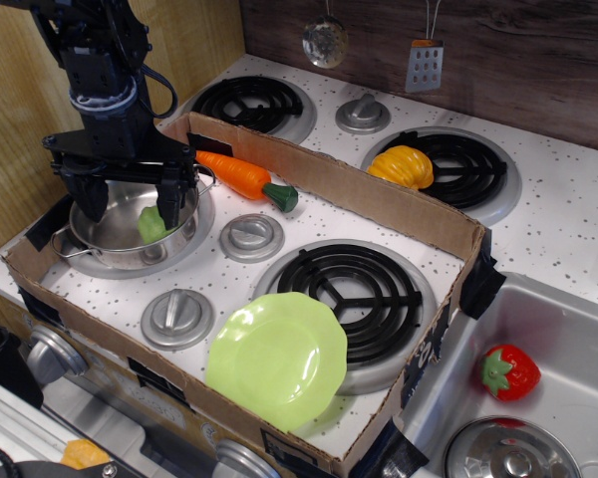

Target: Take broccoli out of pan

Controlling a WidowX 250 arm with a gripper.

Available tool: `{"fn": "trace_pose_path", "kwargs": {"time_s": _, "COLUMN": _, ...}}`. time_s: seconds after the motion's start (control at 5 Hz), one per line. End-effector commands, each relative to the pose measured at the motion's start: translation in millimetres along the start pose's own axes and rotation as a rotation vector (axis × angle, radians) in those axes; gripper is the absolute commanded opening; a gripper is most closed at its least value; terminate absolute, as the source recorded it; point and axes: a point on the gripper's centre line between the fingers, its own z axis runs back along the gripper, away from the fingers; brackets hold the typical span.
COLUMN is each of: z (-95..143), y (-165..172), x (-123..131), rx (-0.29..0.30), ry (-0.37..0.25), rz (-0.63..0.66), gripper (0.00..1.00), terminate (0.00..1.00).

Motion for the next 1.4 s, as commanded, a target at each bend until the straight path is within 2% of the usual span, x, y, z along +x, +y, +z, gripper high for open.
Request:
{"fn": "trace_pose_path", "kwargs": {"time_s": 0.0, "z": -2, "y": 9, "x": 24, "rx": -0.005, "ry": -0.045, "rz": -0.007, "gripper": 1.00, "terminate": 0.00}}
{"fn": "trace_pose_path", "kwargs": {"time_s": 0.4, "z": -12, "y": 12, "x": 26, "rx": -0.026, "ry": -0.059, "rz": 0.002, "gripper": 1.00, "terminate": 0.00}}
{"fn": "trace_pose_path", "kwargs": {"time_s": 0.8, "z": -21, "y": 14, "x": 18, "rx": -0.053, "ry": -0.059, "rz": 0.024, "gripper": 1.00, "terminate": 0.00}}
{"fn": "trace_pose_path", "kwargs": {"time_s": 1.0, "z": -23, "y": 13, "x": 13, "rx": -0.058, "ry": -0.061, "rz": 0.038, "gripper": 0.00, "terminate": 0.00}}
{"fn": "trace_pose_path", "kwargs": {"time_s": 1.2, "z": -19, "y": 12, "x": 18, "rx": -0.057, "ry": -0.056, "rz": 0.025, "gripper": 0.00, "terminate": 0.00}}
